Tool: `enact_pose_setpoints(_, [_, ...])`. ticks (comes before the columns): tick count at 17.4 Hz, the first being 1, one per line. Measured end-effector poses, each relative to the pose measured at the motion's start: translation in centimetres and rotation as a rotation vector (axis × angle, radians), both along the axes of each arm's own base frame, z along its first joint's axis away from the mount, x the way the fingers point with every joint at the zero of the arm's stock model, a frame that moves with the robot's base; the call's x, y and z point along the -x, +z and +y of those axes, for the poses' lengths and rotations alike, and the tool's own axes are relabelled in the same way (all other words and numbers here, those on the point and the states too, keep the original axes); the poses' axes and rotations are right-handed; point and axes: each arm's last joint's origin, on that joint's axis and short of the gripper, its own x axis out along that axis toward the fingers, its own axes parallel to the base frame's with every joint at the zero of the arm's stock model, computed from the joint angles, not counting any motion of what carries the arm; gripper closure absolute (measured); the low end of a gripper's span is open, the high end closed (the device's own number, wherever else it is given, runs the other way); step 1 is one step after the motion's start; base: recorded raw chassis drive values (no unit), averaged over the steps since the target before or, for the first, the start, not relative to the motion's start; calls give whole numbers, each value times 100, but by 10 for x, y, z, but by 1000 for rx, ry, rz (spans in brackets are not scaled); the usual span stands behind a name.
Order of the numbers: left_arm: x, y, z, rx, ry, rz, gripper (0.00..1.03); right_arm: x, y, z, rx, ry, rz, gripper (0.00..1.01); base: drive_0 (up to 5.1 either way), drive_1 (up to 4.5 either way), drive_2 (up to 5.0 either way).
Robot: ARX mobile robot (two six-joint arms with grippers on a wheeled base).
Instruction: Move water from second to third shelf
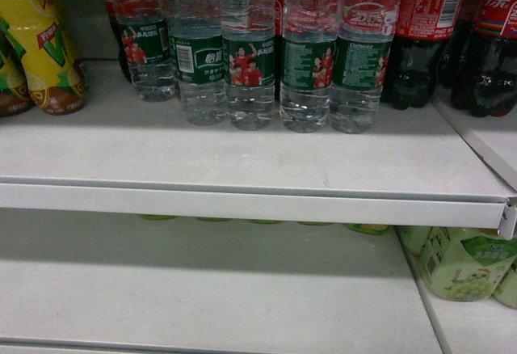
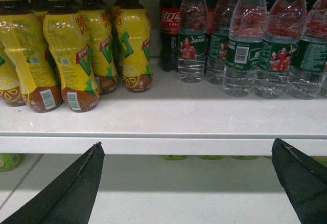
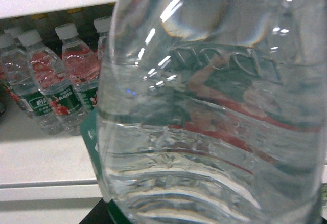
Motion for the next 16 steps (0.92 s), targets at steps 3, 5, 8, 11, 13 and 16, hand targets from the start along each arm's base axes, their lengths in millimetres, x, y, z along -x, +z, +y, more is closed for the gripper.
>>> enact_pose_setpoints(3, [0,0,0,0,0,0,5,0,0,0,1,-2,-5,59,0,0,0])
enact_pose_setpoints(5, [0,0,0,0,0,0,5,0,0,0,1,-1,-5,59,0,0,0])
enact_pose_setpoints(8, [0,0,0,0,0,0,5,0,1,0,1,-2,-5,59,0,0,0])
enact_pose_setpoints(11, [0,0,0,0,0,0,5,0,1,0,1,-2,-5,59,0,0,0])
enact_pose_setpoints(13, [0,0,0,0,0,2,5,0,0,0,2,-2,-5,59,0,0,0])
enact_pose_setpoints(16, [0,0,0,0,-1,3,5,0,-2,0,4,-2,4,59,0,0,0])
